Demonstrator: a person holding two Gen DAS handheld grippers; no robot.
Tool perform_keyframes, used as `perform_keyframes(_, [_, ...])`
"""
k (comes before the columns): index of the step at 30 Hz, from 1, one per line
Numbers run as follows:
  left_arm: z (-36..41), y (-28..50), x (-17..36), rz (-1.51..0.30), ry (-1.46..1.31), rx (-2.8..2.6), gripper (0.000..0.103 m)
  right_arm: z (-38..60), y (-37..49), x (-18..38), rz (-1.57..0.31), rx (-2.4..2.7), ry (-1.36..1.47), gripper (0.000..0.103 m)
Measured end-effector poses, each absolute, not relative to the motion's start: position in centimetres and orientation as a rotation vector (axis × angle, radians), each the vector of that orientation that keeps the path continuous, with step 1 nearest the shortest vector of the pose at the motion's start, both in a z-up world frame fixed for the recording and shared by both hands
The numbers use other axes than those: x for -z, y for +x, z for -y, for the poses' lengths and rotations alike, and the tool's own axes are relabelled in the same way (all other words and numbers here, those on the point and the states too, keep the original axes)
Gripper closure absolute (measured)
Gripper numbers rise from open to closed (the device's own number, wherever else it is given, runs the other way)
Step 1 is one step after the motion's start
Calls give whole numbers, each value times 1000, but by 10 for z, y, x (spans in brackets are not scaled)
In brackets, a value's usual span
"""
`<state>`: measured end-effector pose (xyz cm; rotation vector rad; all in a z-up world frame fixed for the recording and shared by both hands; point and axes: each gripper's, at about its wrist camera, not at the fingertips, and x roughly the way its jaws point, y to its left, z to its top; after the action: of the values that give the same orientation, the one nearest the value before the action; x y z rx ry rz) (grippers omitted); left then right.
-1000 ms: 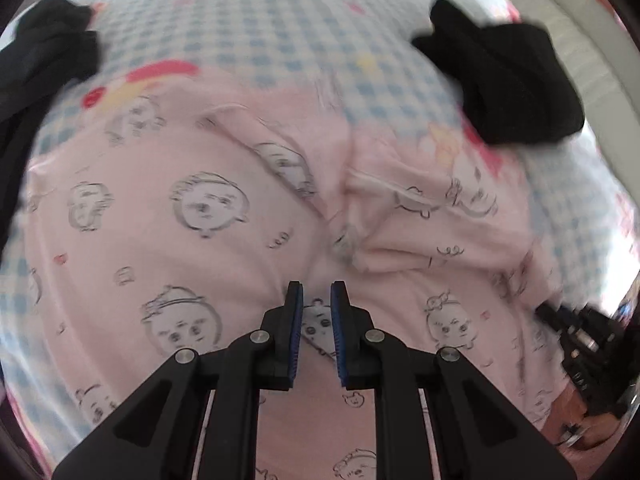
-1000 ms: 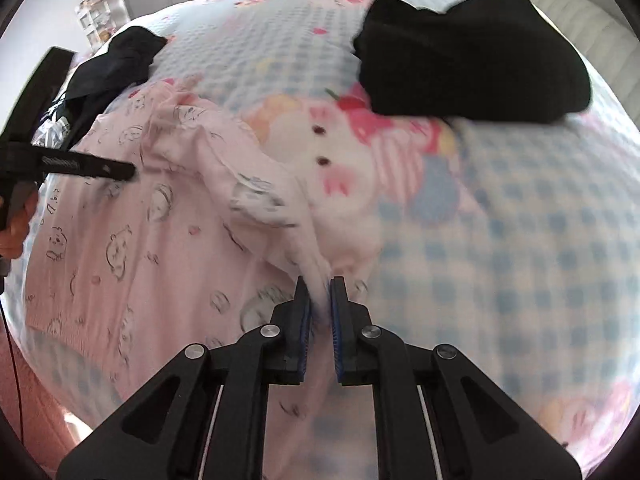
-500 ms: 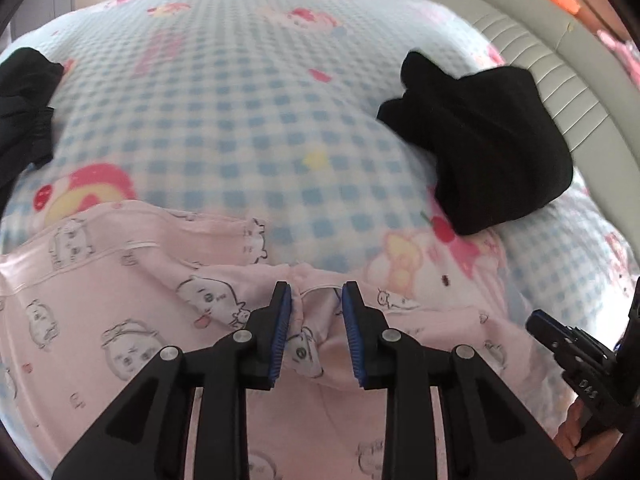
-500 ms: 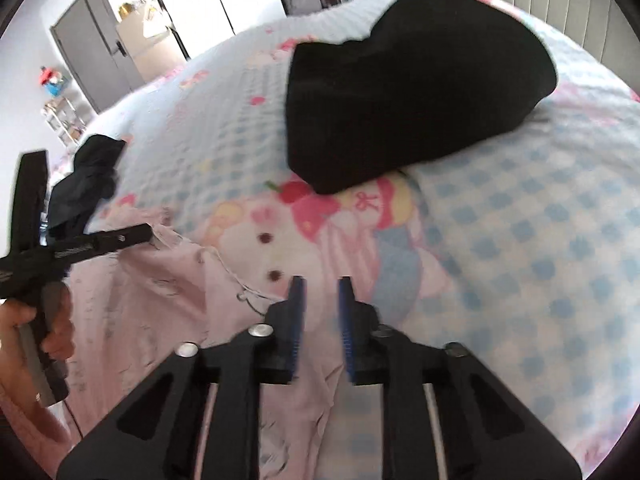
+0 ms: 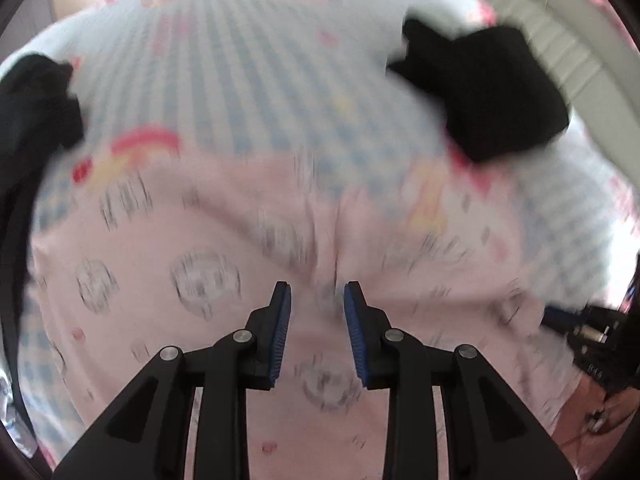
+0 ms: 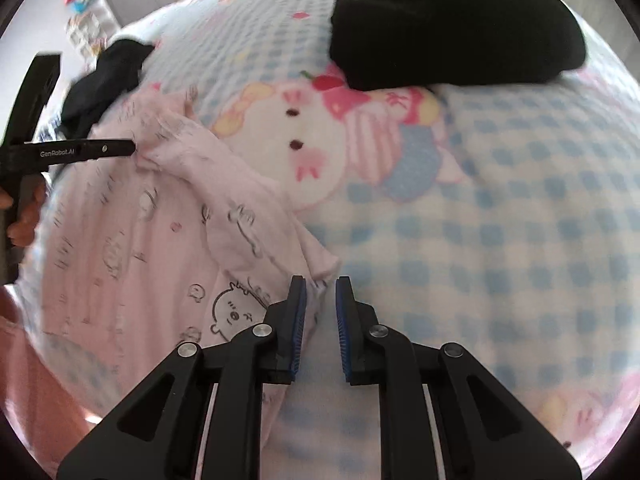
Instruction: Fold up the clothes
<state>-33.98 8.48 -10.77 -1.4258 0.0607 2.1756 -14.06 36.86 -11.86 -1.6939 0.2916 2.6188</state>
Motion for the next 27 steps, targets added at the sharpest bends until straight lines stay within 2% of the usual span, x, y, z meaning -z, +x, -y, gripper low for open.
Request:
perform_keyframes(4, [-108, -366, 101, 37, -1370, -2187, 72, -391, -149, 89, -391, -2652, -1474, 84])
perform_keyframes(8, [-136, -377, 135, -61, -1470, -2185, 72, -400, -186, 107, -556, -2619, -1498, 80])
perform_keyframes(13, [-133, -361, 153, -160, -1522, -2206, 72, -377, -202, 142, -497, -2591, -1645, 80])
perform_keyframes(16, [-124, -349, 148, -206, -1501, -2184, 72, -358, -188, 145, -367, -2626, -1656, 80])
perform_keyframes(22, [-115, -334, 144, -296, -1455, -2130, 71, -352, -157, 140, -359, -2651, -1682, 80])
perform_keyframes(27, [-106, -330, 135, -257, -1394, -2090, 71, -356, -145, 124, -364, -2714, -1655, 78])
